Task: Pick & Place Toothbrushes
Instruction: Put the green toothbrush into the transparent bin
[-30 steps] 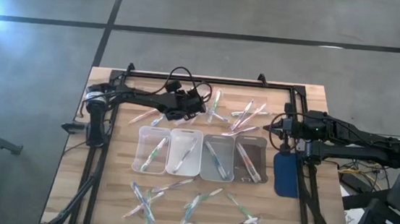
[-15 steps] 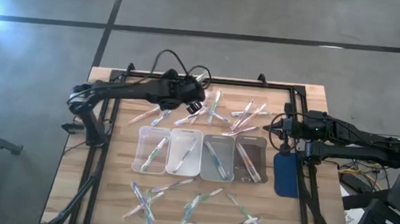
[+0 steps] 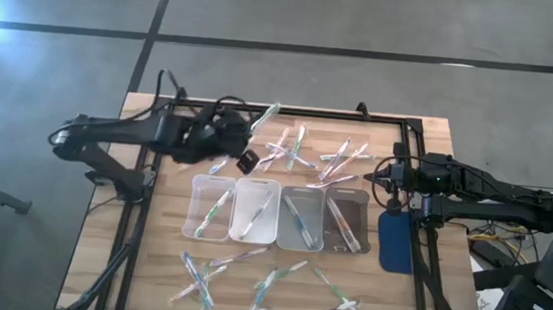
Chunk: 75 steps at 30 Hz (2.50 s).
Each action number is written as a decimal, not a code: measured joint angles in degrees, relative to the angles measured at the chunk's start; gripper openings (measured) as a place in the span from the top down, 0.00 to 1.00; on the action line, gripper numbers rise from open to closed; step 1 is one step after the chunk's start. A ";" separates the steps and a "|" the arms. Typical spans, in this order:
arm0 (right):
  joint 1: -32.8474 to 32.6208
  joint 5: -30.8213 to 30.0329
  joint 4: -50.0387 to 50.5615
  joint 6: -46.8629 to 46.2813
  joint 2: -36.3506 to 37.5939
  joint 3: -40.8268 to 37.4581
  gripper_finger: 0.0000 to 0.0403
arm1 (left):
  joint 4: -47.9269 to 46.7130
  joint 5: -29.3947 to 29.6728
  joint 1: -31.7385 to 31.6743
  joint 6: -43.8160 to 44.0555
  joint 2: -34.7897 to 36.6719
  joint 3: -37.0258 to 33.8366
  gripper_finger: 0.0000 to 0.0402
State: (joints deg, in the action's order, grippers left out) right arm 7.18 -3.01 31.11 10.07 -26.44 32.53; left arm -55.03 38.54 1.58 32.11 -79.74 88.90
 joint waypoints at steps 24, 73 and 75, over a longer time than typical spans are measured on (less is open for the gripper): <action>0.00 -0.01 0.00 0.01 0.02 0.00 0.98 | -21.22 -6.61 12.24 41.93 -3.02 -3.23 0.87; -0.02 -0.01 0.00 0.01 0.01 0.00 0.98 | -8.21 -18.32 19.70 47.27 -2.85 -27.34 0.87; -0.02 -0.01 0.01 0.00 0.01 0.00 0.98 | -8.25 -18.32 19.72 47.47 -2.85 -27.34 0.87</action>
State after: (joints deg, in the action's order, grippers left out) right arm 7.16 -3.03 31.12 10.07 -26.43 32.53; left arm -63.28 20.23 21.30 79.58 -82.59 61.56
